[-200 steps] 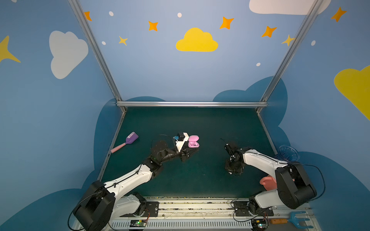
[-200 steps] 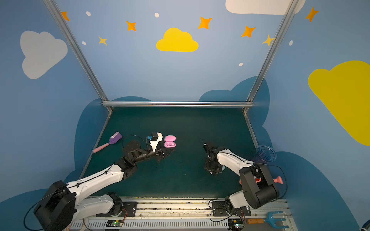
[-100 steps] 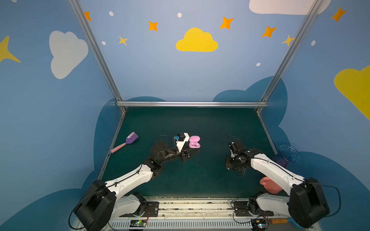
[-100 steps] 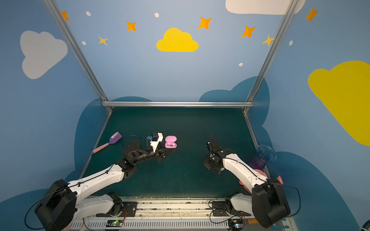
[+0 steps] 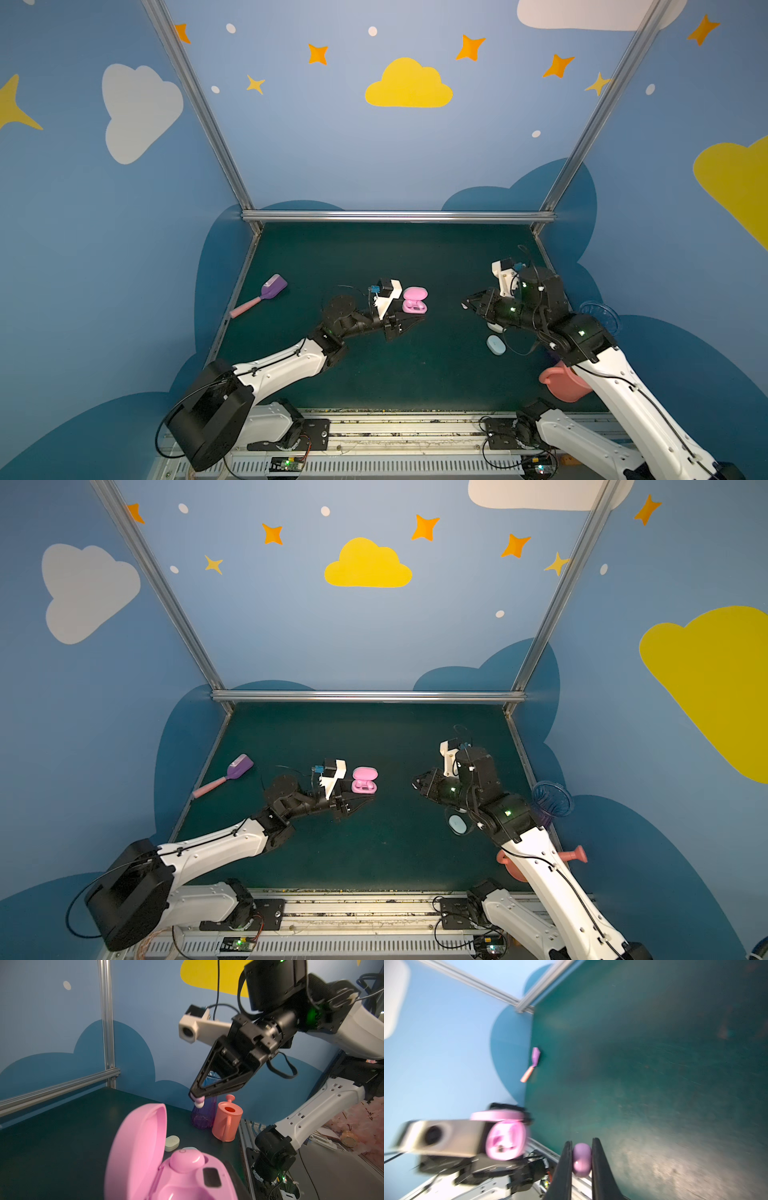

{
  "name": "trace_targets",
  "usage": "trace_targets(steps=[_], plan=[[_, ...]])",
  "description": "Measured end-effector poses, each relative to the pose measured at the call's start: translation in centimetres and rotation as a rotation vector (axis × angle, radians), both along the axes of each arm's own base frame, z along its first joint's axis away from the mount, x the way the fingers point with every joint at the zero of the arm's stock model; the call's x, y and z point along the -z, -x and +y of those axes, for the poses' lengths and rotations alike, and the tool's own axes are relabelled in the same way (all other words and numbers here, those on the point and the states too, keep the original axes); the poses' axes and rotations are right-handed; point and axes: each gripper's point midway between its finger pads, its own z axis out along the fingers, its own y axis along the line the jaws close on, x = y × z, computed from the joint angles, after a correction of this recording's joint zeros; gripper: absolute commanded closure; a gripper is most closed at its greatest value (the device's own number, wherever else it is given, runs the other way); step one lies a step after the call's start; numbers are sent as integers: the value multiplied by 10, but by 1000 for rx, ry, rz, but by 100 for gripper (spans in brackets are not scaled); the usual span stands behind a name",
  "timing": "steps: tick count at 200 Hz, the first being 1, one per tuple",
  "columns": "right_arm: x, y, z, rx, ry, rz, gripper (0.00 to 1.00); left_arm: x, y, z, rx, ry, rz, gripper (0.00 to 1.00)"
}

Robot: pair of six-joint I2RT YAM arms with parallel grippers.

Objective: Insert the wireless bluetooth earbuds into the charging case
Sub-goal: 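Carry the earbud to the case while the left gripper brings the case closer, then lower the earbud into the empty case slot and press it down with the right gripper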

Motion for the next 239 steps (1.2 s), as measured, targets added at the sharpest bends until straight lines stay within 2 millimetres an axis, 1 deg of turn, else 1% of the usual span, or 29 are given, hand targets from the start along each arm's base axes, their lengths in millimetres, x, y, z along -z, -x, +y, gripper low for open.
trace_targets(steps=[38,49,59,85,121,170,197,239], plan=[[-47,11,25,-80,-102,-80,91,-10,-8,-18,35,25,-31,91],[-55,15,33,-104,-125,-96,91,-14,-10,-23,44,37,-45,91],[-59,17,39,-122,-140,-102,91,-16,-11,-28,55,43,-52,91],[-60,20,52,-156,-154,-97,91,-25,-9,-37,85,64,-78,91],[-59,21,62,-172,-161,-91,91,-35,-2,-43,115,84,-105,91],[-58,21,71,-187,-167,-89,91,-35,3,-46,133,85,-112,91],[-54,22,77,-197,-159,-77,91,-36,4,-46,132,86,-116,91],[-52,23,79,-198,-152,-77,91,-40,4,-45,125,91,-135,91]])
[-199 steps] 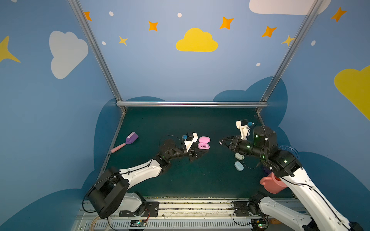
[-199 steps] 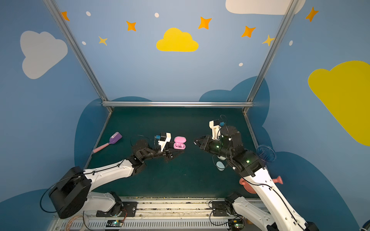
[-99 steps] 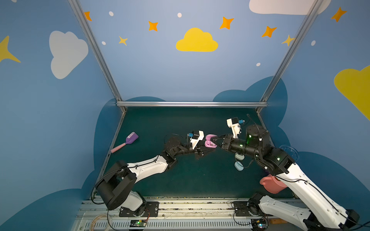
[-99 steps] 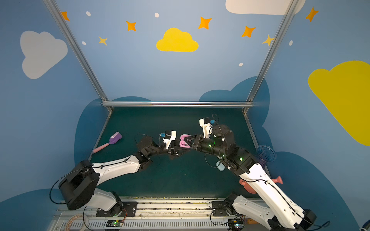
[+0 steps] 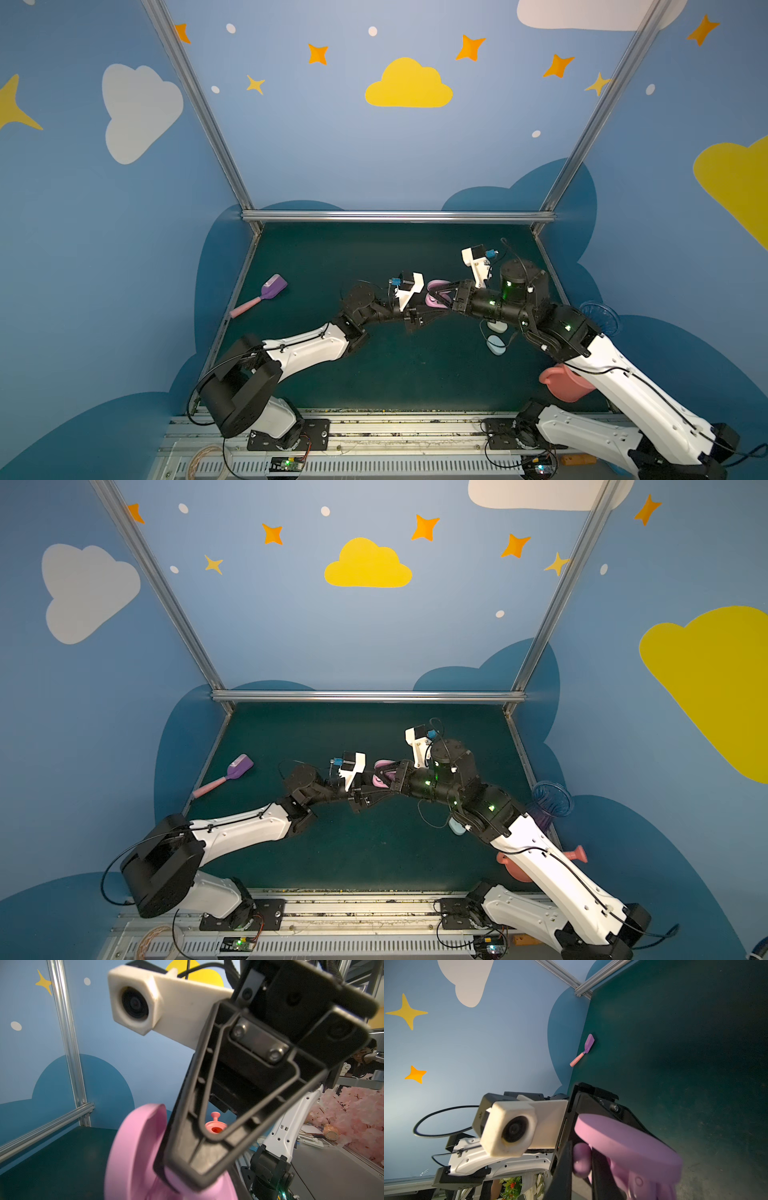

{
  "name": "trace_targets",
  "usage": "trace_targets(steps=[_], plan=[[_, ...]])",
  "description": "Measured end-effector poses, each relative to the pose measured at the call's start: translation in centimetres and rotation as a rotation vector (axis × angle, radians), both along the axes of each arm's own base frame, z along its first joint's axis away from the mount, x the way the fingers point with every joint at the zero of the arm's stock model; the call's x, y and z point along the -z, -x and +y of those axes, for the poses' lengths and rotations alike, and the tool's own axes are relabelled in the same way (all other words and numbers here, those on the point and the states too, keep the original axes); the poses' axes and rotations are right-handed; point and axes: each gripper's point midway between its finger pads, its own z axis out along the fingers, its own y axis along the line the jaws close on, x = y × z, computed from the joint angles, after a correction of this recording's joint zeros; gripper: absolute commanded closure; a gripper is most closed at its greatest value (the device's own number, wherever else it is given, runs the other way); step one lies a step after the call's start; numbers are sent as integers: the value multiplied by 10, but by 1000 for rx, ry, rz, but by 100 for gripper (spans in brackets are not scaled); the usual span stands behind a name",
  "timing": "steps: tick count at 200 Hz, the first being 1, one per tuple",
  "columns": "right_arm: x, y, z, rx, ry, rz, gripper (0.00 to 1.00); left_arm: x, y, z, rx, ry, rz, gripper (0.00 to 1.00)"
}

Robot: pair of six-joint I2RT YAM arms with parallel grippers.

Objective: Insert the wireless bluetooth earbuds into the charging case
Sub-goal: 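Lower the earbud into the empty case slot and press it down with the right gripper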

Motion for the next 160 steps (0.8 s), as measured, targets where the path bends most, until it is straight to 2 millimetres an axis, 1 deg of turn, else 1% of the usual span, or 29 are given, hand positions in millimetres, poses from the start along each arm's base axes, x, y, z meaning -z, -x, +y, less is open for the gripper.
trace_targets(steps=[41,107,137,160], plan=[[1,0,0,7,4,-2,90,-7,1,3,-11,12,-17,92],[1,2,3,5,-1,10,79,-6,0,4,-22,4,-20,92],[2,3,4,2,0,13,78,-6,0,4,-27,4,-27,92],[2,3,4,4,0,13,73,-6,0,4,-31,-1,-26,92]])
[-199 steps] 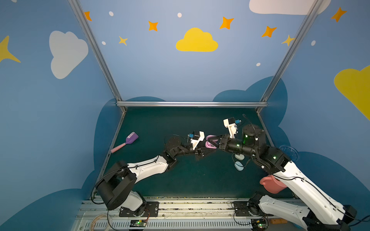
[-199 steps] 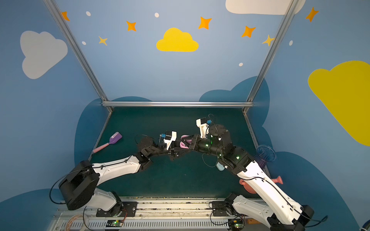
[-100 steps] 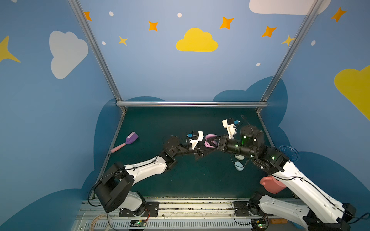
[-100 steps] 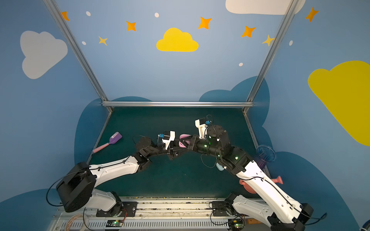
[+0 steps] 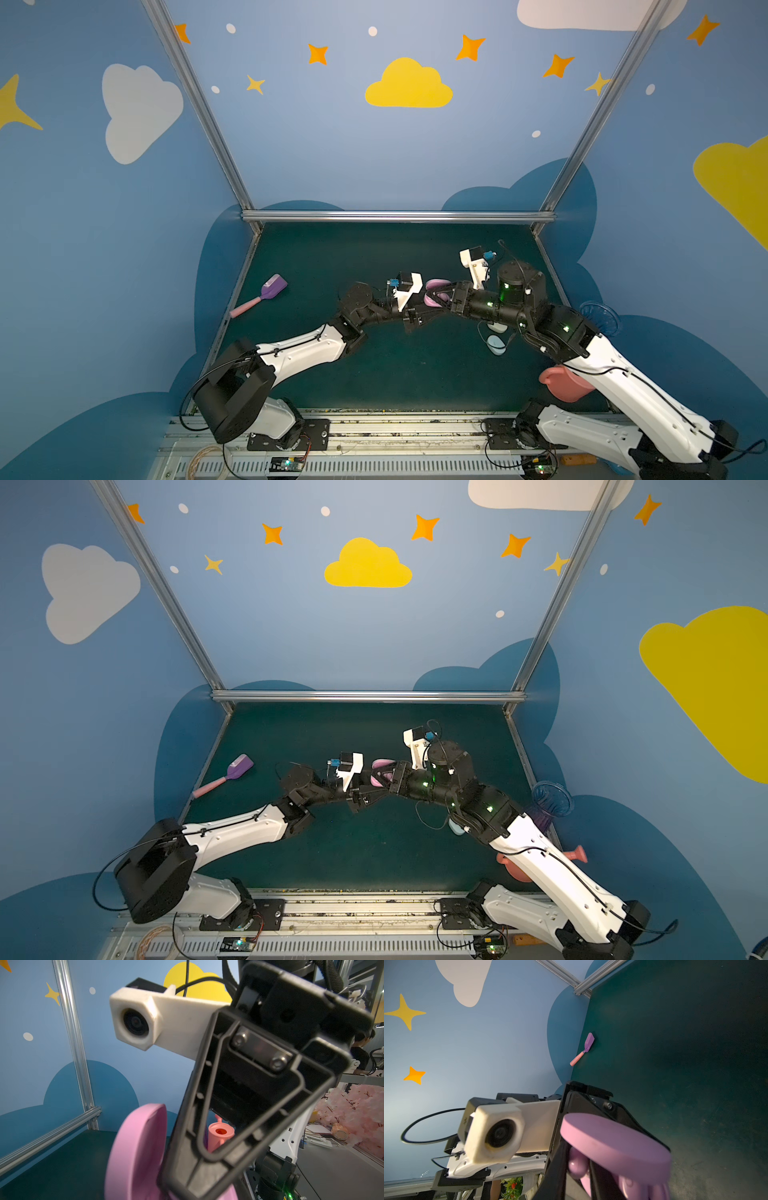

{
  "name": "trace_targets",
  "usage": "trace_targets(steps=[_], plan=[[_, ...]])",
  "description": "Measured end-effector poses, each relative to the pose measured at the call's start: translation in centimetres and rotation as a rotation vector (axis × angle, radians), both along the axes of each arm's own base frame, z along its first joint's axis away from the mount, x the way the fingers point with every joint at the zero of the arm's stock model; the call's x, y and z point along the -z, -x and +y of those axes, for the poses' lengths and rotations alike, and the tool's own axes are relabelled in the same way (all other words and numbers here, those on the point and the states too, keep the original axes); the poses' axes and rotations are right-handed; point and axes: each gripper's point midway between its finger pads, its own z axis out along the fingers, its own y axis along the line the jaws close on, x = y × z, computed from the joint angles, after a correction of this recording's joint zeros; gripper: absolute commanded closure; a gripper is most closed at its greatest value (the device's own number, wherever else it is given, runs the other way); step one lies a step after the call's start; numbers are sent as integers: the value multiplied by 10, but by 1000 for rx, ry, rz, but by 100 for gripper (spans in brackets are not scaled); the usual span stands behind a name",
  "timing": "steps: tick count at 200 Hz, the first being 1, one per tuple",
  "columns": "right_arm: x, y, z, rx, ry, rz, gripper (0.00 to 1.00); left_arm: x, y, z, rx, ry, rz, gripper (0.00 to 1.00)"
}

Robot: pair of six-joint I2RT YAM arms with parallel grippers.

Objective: Insert the wireless bluetooth earbuds into the charging case
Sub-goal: 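Lower the earbud into the empty case slot and press it down with the right gripper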

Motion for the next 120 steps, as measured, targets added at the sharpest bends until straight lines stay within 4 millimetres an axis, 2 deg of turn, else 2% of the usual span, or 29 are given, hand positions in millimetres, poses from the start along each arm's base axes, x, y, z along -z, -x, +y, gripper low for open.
trace_targets(steps=[83,120], plan=[[5,-1,-13,49,54,-14,55,8,-1,0,-6,-28,21,92],[-4,3,-22,62,90,-25,54,6,-1,1,-16,-24,12,92]])
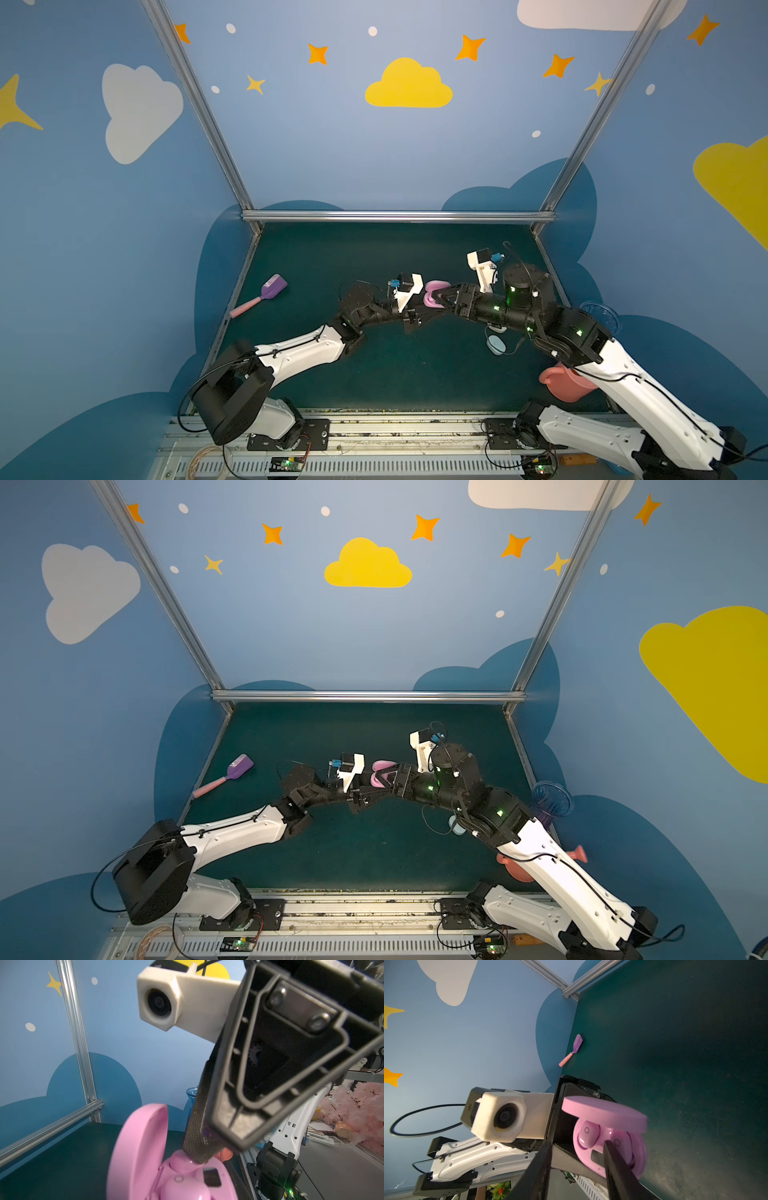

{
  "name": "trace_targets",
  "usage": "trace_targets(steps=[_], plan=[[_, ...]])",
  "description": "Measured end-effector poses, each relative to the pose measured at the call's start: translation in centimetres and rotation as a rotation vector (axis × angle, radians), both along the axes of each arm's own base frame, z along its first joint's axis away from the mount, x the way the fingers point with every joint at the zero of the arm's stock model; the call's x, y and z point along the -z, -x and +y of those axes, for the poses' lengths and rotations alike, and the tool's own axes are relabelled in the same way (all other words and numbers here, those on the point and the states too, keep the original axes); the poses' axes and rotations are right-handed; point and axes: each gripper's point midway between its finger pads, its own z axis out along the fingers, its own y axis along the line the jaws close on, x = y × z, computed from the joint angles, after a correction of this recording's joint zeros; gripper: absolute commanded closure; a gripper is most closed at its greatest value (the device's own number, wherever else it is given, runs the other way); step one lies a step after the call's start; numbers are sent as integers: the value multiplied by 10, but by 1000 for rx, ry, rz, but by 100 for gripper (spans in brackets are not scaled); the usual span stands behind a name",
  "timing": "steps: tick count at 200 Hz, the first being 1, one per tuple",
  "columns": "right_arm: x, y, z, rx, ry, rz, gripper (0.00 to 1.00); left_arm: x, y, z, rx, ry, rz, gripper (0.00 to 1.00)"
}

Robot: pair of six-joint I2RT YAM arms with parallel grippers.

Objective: Insert the wireless bluetooth earbuds into the charging case
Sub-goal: 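Lower the earbud into the empty case slot and press it down with the right gripper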

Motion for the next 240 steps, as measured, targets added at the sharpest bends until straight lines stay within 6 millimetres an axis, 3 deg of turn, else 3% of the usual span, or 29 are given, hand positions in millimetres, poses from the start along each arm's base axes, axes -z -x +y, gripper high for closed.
trace_targets(steps=[44,70,118,199,219,240], plan=[[-40,-7,-9,16,55,-88,53,-4,1,1,1,6,-10,92],[-49,-24,-9,28,115,-112,55,-7,3,2,1,11,-15,92],[-17,-46,6,-23,241,-50,62,-10,5,5,1,17,-22,92],[-3,9,7,-126,238,-22,63,-8,8,8,-3,0,-27,92],[2,8,10,-122,260,-17,58,-2,8,9,-8,-24,-11,91],[7,4,9,-97,304,-5,40,2,9,10,-10,-42,-7,91]])
